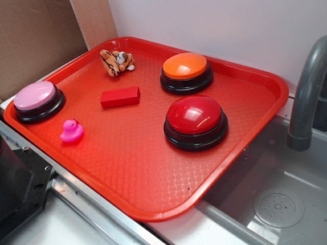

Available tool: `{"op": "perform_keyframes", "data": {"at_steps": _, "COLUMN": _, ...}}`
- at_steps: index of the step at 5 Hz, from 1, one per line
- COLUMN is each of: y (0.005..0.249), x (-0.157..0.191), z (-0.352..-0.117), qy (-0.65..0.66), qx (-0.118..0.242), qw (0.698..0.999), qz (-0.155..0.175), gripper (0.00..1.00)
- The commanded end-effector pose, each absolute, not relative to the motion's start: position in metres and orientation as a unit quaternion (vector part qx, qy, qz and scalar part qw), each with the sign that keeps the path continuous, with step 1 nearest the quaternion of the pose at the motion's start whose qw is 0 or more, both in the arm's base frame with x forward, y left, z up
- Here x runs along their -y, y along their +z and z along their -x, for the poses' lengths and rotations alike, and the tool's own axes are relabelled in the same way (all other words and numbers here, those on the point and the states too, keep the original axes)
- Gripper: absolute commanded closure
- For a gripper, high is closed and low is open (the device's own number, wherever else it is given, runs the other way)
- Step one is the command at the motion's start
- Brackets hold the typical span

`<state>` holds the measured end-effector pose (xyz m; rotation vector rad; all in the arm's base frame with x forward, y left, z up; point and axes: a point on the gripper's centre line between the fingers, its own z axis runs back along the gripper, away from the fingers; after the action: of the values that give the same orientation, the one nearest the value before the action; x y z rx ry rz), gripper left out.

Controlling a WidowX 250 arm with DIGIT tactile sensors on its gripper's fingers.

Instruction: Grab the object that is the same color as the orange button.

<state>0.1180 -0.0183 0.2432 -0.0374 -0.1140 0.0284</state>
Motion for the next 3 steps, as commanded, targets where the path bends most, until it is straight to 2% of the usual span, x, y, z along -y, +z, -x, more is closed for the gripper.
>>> {"op": "perform_keyframes", "data": {"at_steps": 1, "y": 0.243, "x": 0.018, "z": -0.118, "qy": 0.014, "qx": 0.057, "qw": 0.998, "qz": 0.019, "gripper": 0.0}}
{"op": "perform_keyframes", "data": {"at_steps": 2, "y": 0.241, "x": 0.013, "z": -0.148, "qy": 0.02, "qx": 0.044, "qw": 0.998, "qz": 0.026, "gripper": 0.0}}
{"op": "perform_keyframes", "data": {"at_steps": 3, "y": 0.233, "x": 0.005, "z": -0.183, "qy": 0.007, "qx": 0.021, "qw": 1.0, "qz": 0.017, "gripper": 0.0}}
